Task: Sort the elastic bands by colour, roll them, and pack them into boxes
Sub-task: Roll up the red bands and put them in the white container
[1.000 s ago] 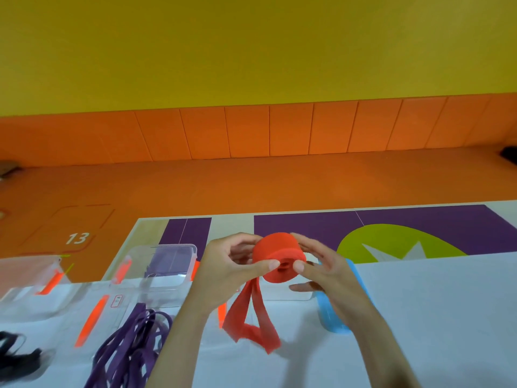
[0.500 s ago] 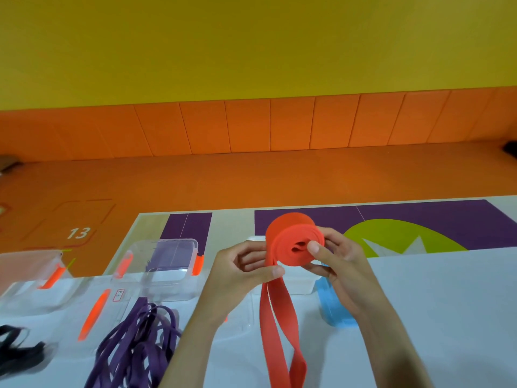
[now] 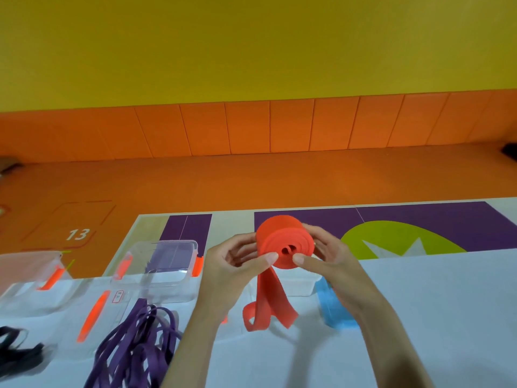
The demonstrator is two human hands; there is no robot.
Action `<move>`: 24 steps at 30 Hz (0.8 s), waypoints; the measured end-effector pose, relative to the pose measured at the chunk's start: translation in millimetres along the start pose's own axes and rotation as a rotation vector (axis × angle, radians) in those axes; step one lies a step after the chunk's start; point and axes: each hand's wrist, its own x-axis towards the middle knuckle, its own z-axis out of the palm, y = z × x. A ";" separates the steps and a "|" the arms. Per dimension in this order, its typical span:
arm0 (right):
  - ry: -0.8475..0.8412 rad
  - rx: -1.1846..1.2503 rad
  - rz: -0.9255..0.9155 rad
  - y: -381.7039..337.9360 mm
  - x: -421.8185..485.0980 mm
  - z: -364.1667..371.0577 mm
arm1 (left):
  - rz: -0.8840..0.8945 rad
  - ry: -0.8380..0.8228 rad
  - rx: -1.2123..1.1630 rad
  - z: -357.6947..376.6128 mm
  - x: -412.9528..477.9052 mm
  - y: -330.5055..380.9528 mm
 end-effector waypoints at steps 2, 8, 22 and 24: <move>-0.029 -0.102 -0.014 -9.5 -1.4 -5.7 | -0.010 -0.052 0.079 -4.6 1.4 6.6; 0.034 -0.226 -0.042 -11.0 -1.9 -8.2 | -0.099 -0.207 0.171 -17.2 5.2 17.6; 0.092 0.229 0.145 24.6 -1.1 23.2 | -0.061 -0.009 -0.074 -3.2 4.3 -5.2; 0.008 0.069 0.190 20.6 -1.7 12.5 | -0.014 0.029 0.025 -4.6 2.5 -7.7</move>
